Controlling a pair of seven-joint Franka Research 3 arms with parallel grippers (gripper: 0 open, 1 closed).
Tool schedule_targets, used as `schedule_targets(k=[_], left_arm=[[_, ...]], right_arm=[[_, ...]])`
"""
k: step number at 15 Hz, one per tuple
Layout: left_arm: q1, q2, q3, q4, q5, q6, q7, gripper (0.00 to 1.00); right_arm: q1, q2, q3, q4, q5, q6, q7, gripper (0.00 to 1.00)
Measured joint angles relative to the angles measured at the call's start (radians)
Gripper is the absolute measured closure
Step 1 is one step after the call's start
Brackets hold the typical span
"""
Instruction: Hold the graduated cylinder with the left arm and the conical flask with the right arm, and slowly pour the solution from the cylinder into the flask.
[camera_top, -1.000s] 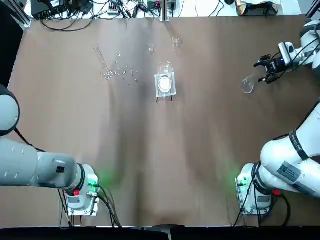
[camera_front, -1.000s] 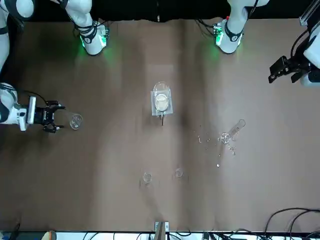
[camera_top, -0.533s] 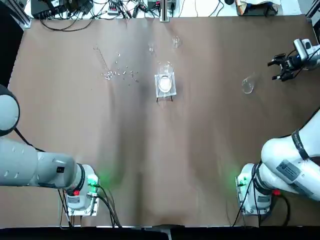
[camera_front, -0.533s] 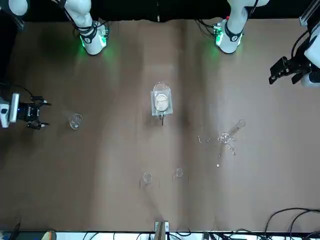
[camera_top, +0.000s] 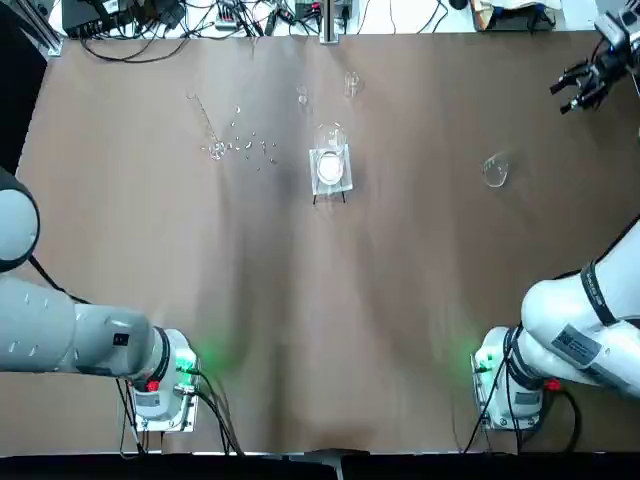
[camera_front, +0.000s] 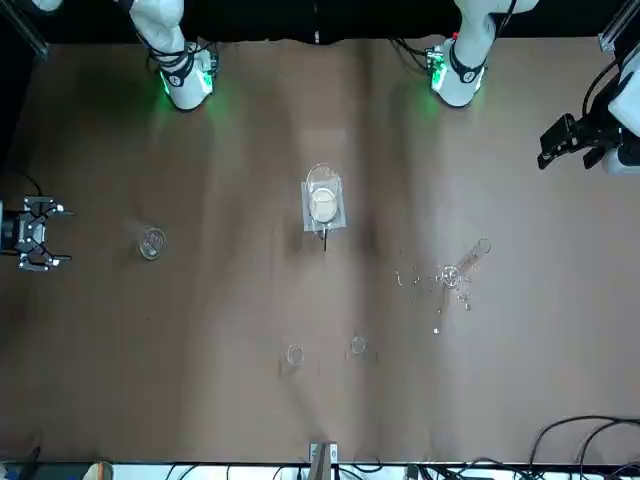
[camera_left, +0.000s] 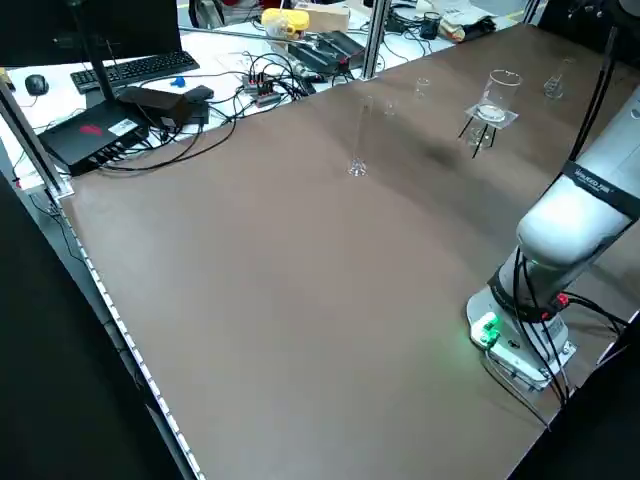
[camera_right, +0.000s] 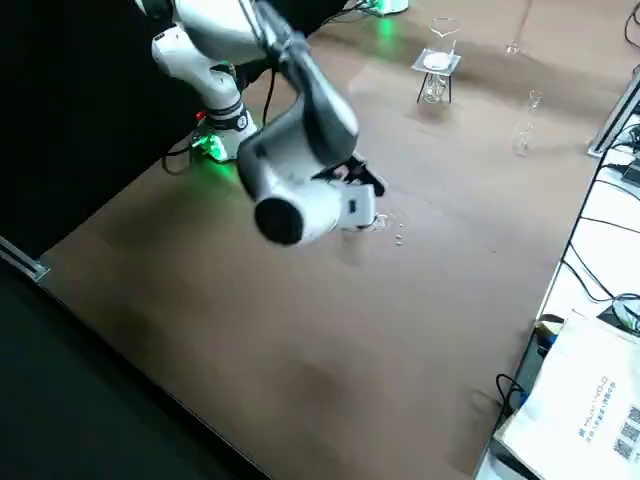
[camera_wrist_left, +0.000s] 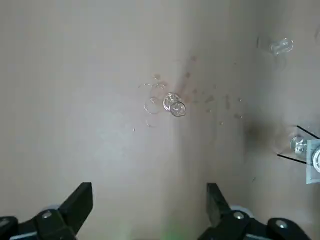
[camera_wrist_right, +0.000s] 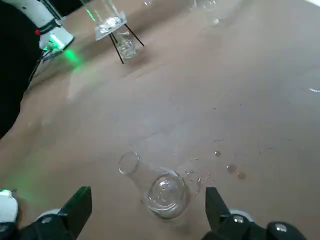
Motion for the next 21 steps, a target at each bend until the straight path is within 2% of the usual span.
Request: schedule_targets(k=[4, 5, 10, 16, 21], left_arm=[[0.0, 0.003, 0.0, 0.0, 0.0, 0.0, 0.0, 0.0], [0.0, 0.005, 0.0, 0.0, 0.0, 0.001, 0.0, 0.0], [-0.001, 0.006, 0.0, 0.0, 0.0, 0.001, 0.0, 0.0], [-0.001, 0.006, 0.0, 0.0, 0.0, 0.001, 0.0, 0.0], [-0.001, 0.006, 0.002, 0.0, 0.0, 0.001, 0.0, 0.0]], right_arm=[[0.091, -0.049, 0.001, 0.021, -0.052, -0.001, 0.186, 0.0], [0.137, -0.06, 0.001, 0.03, -0.063, 0.001, 0.286, 0.0], [0.239, -0.096, 0.001, 0.084, -0.11, 0.009, 0.55, 0.0], [0.292, -0.111, 0.0, 0.121, -0.19, 0.122, 0.854, 0.0], [0.304, -0.145, 0.0, 0.13, -0.22, 0.137, 1.045, 0.0]])
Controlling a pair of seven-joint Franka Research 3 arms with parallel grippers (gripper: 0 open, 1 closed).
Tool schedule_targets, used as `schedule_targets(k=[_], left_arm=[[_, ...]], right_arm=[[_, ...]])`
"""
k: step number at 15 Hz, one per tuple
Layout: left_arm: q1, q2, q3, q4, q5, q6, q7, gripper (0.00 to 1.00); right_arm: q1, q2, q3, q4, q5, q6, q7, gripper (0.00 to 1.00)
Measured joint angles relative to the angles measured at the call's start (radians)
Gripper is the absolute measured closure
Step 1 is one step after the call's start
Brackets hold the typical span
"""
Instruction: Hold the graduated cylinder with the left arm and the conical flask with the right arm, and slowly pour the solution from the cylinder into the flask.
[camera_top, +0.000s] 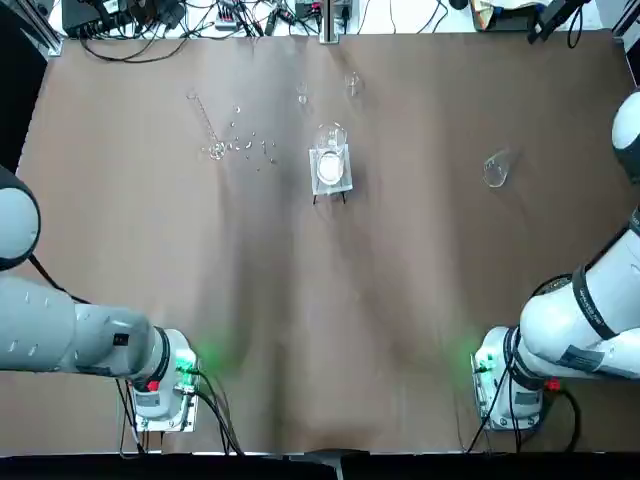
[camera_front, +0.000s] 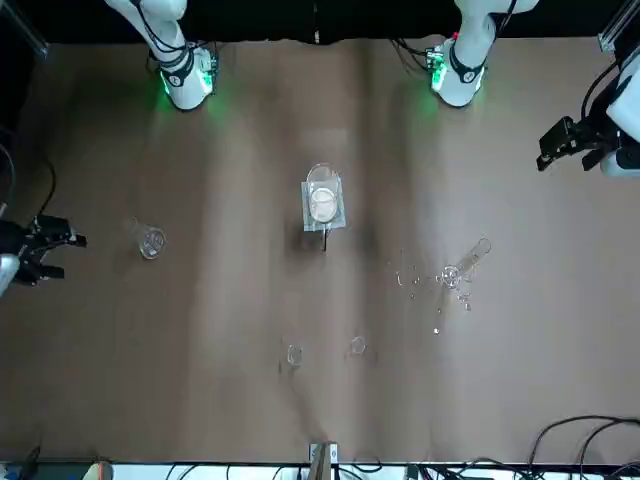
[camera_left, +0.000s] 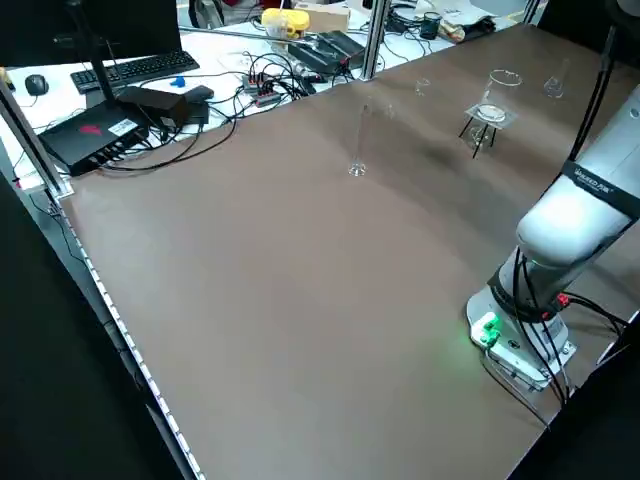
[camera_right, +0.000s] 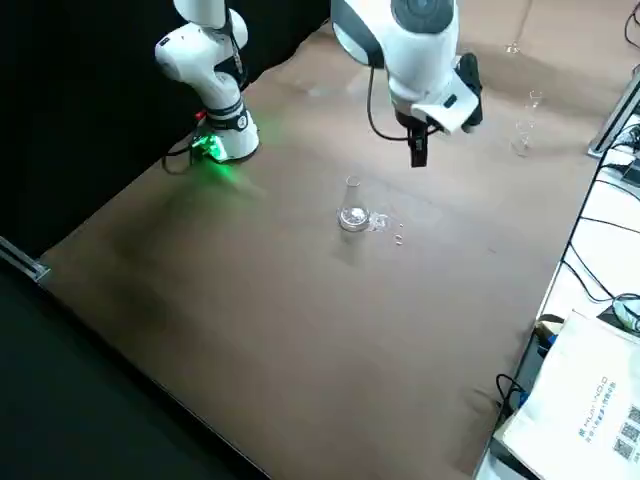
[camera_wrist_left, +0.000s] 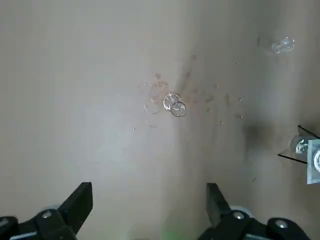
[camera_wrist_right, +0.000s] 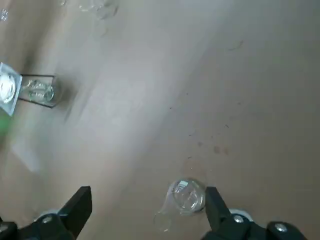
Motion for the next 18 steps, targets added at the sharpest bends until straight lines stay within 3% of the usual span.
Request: schedule_targets(k=[11, 18], left_arm=[[0.005, 0.0, 0.001, 0.0, 0.0, 0.0, 0.0, 0.0], [0.006, 0.0, 0.003, 0.001, 0.0, 0.0, 0.0, 0.0]], right_arm=[[0.099, -0.221, 0.001, -0.028, -0.241, -0.025, 0.46, 0.0], [0.174, -0.373, 0.003, -0.161, -0.259, -0.013, 0.666, 0.0]])
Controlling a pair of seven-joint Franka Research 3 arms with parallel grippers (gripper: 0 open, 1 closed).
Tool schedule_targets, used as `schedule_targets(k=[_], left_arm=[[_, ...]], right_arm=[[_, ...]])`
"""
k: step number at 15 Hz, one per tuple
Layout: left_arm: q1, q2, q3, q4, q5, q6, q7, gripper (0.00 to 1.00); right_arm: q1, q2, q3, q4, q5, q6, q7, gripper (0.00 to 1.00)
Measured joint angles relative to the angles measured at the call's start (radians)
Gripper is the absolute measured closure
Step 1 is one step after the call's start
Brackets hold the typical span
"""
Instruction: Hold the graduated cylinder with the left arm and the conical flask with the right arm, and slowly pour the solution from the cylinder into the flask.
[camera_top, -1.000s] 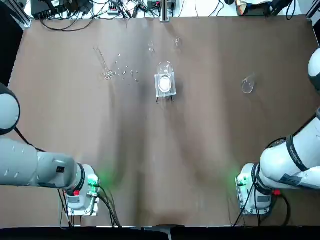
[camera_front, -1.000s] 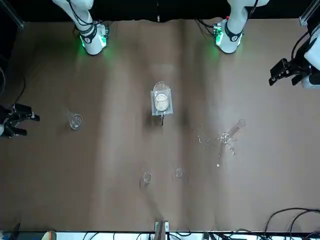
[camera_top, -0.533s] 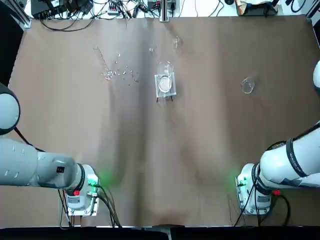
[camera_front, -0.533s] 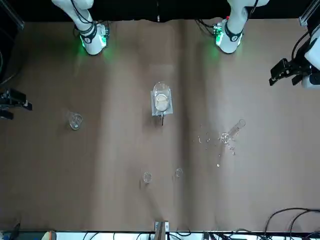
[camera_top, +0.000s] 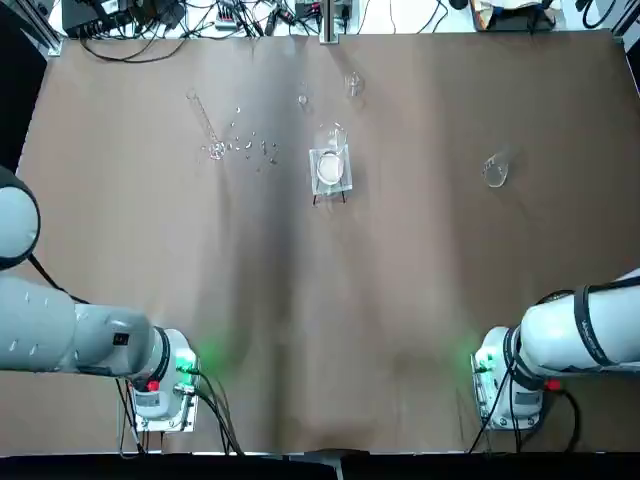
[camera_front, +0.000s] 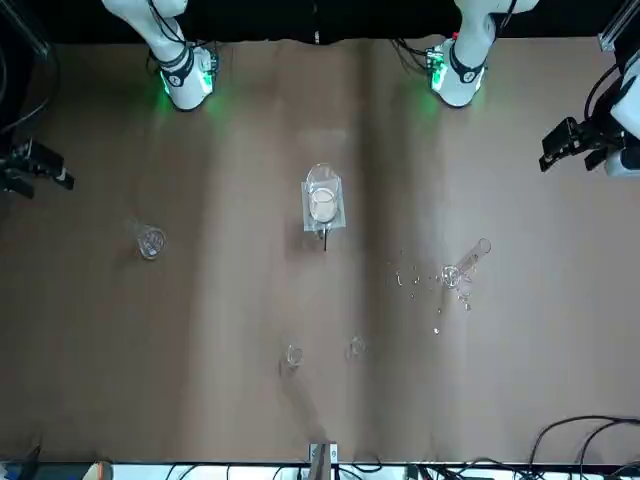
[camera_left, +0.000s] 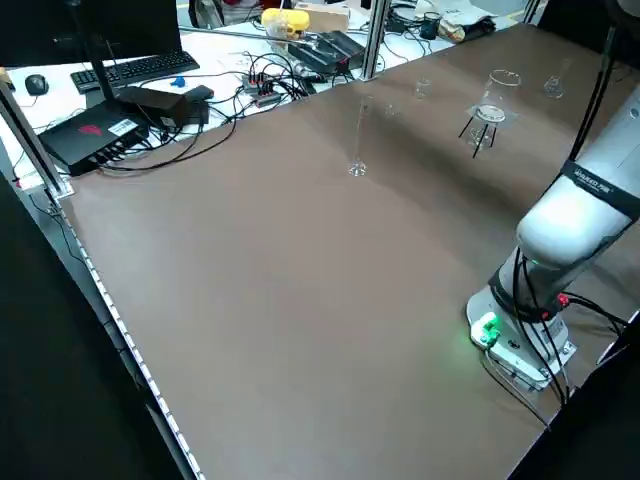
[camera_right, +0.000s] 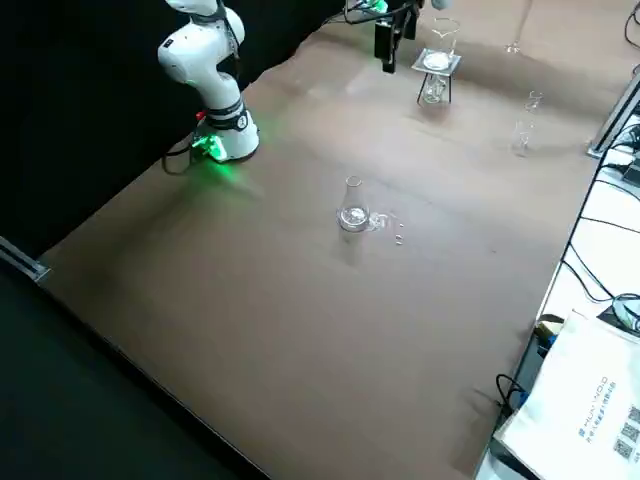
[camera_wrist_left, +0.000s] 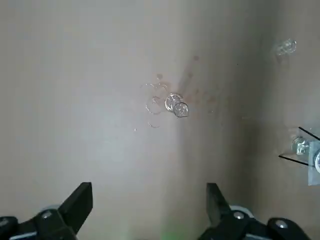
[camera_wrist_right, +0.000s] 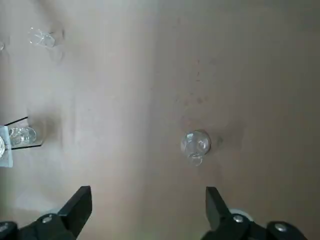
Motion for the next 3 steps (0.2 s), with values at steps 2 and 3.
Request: schedule_targets(k=[2, 3], left_arm=[[0.0, 0.0, 0.001, 0.0, 0.0, 0.0, 0.0, 0.0], [0.001, 0.0, 0.001, 0.0, 0.0, 0.0, 0.0, 0.0]], right_arm=[[0.026, -0.035, 0.001, -0.043, -0.002, 0.022, 0.046, 0.0], [0.038, -0.045, 0.002, -0.056, -0.004, 0.03, 0.064, 0.0]])
